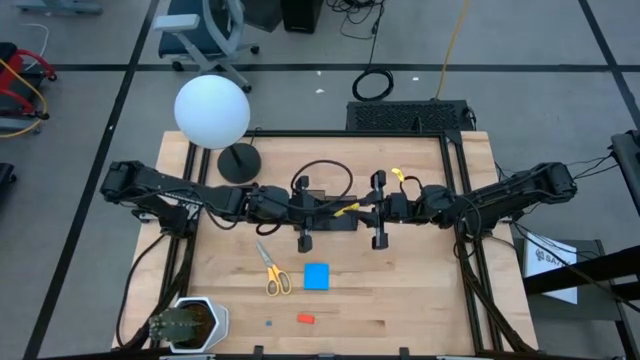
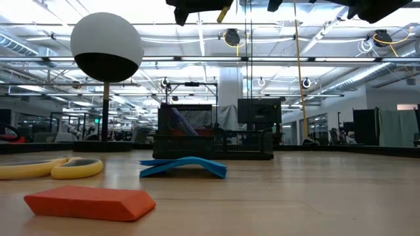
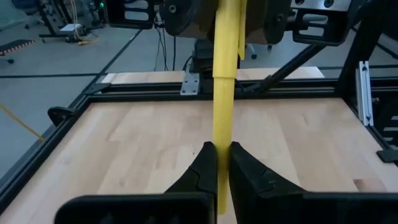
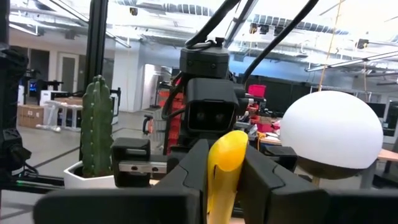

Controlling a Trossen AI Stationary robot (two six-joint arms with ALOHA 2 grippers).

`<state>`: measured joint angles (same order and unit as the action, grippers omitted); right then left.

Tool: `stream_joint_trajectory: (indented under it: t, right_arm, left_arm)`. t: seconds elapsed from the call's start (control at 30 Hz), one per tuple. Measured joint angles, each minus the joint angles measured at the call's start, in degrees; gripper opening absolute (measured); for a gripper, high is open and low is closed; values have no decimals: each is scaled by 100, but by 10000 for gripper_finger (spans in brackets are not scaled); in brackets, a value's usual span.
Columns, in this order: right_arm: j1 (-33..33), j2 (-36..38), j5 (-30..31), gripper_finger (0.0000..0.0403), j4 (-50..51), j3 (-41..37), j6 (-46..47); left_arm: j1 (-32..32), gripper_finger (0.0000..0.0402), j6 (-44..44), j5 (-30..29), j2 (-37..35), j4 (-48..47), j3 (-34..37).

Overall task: Pick and place office supplies into organizer
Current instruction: Put the yellow pen into the desk organizer

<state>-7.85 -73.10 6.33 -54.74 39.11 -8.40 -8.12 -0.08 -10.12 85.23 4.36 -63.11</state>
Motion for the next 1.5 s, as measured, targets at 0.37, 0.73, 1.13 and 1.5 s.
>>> stream_joint_trajectory:
  t: [0.37, 0.73, 1.13, 1.5]
  right_arm:
    - [100, 31, -75, 45, 183, 4, -126]
    - [142, 672, 448, 45, 1281, 0, -400]
    - [560, 642, 471, 45, 1766, -2, -389]
    - [1415, -422, -717, 45, 872, 0, -8]
  left_arm:
    - [0, 58, -113, -51, 0, -13, 2]
    - [-11, 100, -263, -78, -342, -388, 0]
    - [-175, 101, -300, -1410, -1259, -1657, -7]
    - [-125, 102, -63, -1540, -1233, -1118, 218]
